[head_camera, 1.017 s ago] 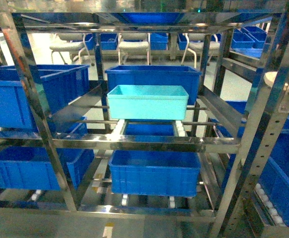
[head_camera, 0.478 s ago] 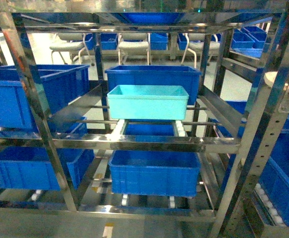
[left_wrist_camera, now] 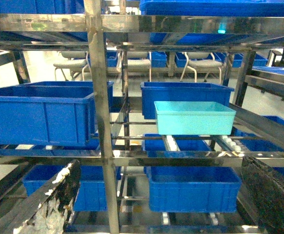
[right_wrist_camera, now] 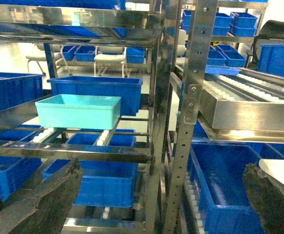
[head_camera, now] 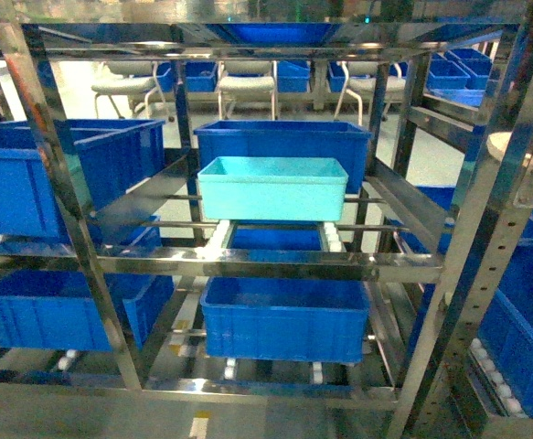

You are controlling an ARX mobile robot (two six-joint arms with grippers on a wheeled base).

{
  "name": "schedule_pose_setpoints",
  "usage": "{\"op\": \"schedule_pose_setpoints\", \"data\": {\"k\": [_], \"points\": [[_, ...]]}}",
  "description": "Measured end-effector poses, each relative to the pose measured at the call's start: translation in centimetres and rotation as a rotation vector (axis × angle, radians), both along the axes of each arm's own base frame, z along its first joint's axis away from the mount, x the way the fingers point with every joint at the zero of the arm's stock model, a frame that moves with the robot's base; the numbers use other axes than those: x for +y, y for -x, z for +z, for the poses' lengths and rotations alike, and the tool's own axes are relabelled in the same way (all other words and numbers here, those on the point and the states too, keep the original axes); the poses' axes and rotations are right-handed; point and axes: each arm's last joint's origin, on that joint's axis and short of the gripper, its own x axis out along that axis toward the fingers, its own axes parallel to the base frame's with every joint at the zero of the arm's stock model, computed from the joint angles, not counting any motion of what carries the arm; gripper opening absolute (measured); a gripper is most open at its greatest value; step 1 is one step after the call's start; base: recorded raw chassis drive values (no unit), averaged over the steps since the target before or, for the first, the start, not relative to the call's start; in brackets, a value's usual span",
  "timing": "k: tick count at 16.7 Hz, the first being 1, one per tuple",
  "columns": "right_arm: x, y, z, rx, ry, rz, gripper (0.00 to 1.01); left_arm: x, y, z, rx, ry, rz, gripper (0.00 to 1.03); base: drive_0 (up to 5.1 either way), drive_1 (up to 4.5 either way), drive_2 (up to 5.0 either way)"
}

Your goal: Organize blue bins on left shelf correctly

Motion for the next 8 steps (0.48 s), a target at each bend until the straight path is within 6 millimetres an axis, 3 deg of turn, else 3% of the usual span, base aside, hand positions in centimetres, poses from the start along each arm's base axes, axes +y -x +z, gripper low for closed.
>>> {"op": "schedule_pose_setpoints", "data": {"k": [8], "points": [[0.00, 0.00, 0.00, 0.000, 0.000, 0.000, 0.98, 0.00, 0.00, 0.00, 0.000, 0.000, 0.000, 0.98, 0.0, 0.00, 0.0]]}}
